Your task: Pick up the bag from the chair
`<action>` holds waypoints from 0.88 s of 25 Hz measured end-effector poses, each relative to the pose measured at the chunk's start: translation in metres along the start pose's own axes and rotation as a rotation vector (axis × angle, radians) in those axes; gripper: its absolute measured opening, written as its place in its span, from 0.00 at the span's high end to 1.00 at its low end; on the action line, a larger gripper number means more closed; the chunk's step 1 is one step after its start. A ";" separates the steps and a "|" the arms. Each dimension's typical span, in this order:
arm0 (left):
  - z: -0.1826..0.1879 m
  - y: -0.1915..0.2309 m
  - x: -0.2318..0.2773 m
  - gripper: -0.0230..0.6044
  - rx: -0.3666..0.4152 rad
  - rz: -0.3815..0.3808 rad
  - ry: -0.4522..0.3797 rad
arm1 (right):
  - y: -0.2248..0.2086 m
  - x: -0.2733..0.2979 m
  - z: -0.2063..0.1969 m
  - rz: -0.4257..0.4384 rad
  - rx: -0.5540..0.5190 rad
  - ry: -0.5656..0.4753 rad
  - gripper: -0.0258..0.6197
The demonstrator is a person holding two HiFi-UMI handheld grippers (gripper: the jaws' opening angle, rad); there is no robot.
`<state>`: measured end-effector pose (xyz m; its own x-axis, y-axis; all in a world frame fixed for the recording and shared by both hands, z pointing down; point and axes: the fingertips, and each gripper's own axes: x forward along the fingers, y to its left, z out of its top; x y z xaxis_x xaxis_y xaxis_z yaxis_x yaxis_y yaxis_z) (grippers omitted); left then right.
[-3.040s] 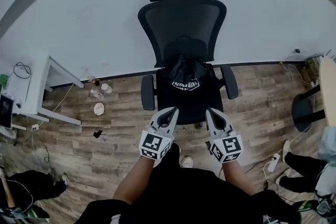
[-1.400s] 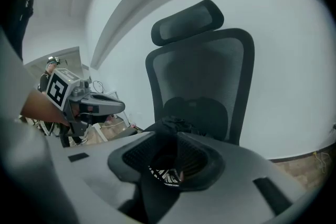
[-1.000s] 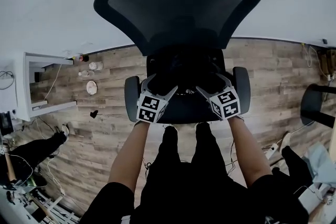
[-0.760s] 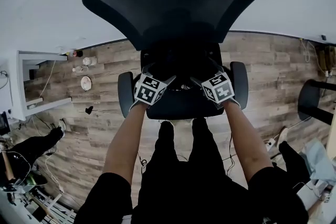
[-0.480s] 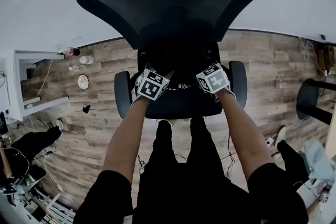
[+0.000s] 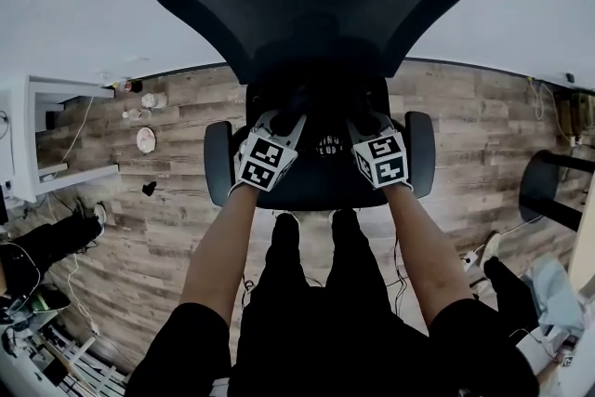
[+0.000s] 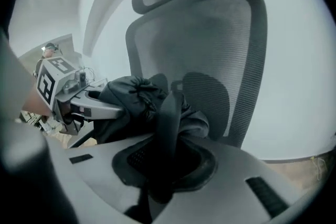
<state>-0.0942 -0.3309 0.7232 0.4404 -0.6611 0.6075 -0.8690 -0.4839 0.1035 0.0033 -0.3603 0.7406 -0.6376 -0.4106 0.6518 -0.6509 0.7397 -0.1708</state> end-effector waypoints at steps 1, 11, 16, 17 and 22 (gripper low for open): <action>0.008 -0.001 -0.006 0.89 0.001 0.005 -0.026 | 0.001 -0.005 0.004 -0.008 0.010 -0.024 0.86; 0.081 -0.006 -0.090 0.89 -0.041 0.041 -0.249 | 0.031 -0.086 0.080 -0.030 -0.034 -0.240 0.87; 0.145 -0.030 -0.144 0.89 -0.013 0.039 -0.387 | 0.044 -0.151 0.128 -0.066 -0.081 -0.333 0.87; 0.157 -0.037 -0.156 0.89 0.002 0.042 -0.411 | 0.047 -0.165 0.136 -0.078 -0.089 -0.348 0.87; 0.219 -0.057 -0.206 0.89 0.079 0.065 -0.527 | 0.057 -0.223 0.186 -0.101 -0.084 -0.475 0.87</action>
<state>-0.0860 -0.2930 0.4198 0.4572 -0.8797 0.1307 -0.8877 -0.4604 0.0070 0.0318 -0.3260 0.4485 -0.7029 -0.6659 0.2499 -0.6963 0.7159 -0.0512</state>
